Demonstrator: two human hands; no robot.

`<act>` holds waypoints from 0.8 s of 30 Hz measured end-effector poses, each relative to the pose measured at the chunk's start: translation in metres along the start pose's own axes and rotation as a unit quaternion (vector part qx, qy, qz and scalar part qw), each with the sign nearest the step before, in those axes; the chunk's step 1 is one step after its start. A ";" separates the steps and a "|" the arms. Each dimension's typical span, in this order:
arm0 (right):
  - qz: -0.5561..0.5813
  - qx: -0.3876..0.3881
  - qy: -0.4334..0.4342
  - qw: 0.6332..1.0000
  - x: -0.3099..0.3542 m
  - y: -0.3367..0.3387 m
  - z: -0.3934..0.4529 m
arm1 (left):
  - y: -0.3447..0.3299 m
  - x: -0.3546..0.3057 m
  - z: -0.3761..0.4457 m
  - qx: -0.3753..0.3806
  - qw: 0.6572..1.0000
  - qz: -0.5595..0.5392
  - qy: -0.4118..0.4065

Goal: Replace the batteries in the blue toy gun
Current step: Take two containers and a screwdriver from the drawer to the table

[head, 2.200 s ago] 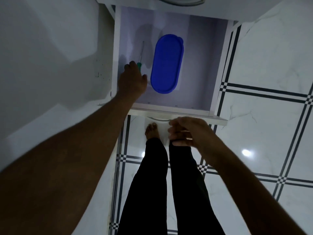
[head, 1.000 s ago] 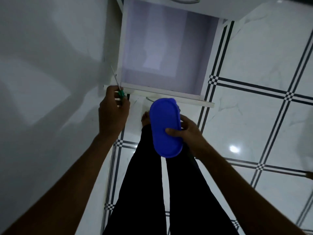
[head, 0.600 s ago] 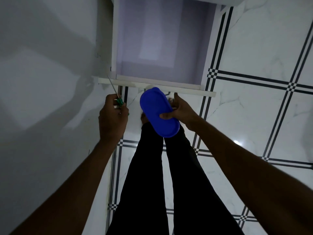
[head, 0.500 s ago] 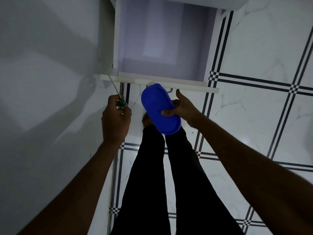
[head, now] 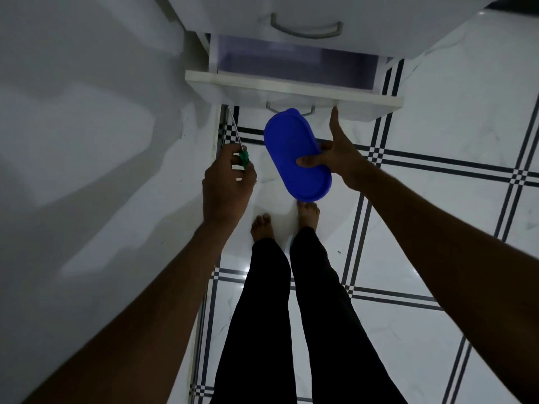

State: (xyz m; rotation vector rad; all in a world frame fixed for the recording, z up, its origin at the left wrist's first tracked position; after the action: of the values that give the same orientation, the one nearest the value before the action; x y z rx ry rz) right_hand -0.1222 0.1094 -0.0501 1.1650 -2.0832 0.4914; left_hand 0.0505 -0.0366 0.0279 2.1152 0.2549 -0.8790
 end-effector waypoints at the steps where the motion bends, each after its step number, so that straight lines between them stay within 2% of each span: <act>1: -0.002 -0.003 0.004 1.000 0.005 0.005 0.005 | -0.001 -0.004 0.006 -0.001 1.000 0.001 -0.001; 11: -0.052 0.001 0.034 0.998 0.044 0.041 0.035 | 0.003 -0.006 0.030 -0.008 1.000 0.019 -0.005; 17: -0.088 0.014 0.054 0.995 0.043 0.044 0.041 | 0.001 -0.001 0.029 0.000 1.000 0.018 -0.001; 20: -0.076 0.015 0.052 0.996 0.039 0.040 0.030 | 0.001 -0.004 0.024 0.010 1.000 0.017 -0.001; 24: -0.027 -0.026 0.025 0.999 0.028 0.041 -0.019 | 0.005 -0.027 0.003 0.045 0.999 0.027 -0.010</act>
State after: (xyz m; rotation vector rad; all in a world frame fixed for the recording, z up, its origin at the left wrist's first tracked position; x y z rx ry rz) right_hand -0.1602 0.1262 -0.0163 1.1645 -2.0051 0.4345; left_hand 0.0313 -0.0393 0.0475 2.1839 0.1496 -0.8936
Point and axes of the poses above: each hand's wrist, its own z-axis towards the middle knuckle, its own y-axis out of the back of the hand, x = y × z, the point moved 7 cm from there along z, towards the middle knuckle, and after that the axes turned 6 degrees about y, right-handed, at the moved point
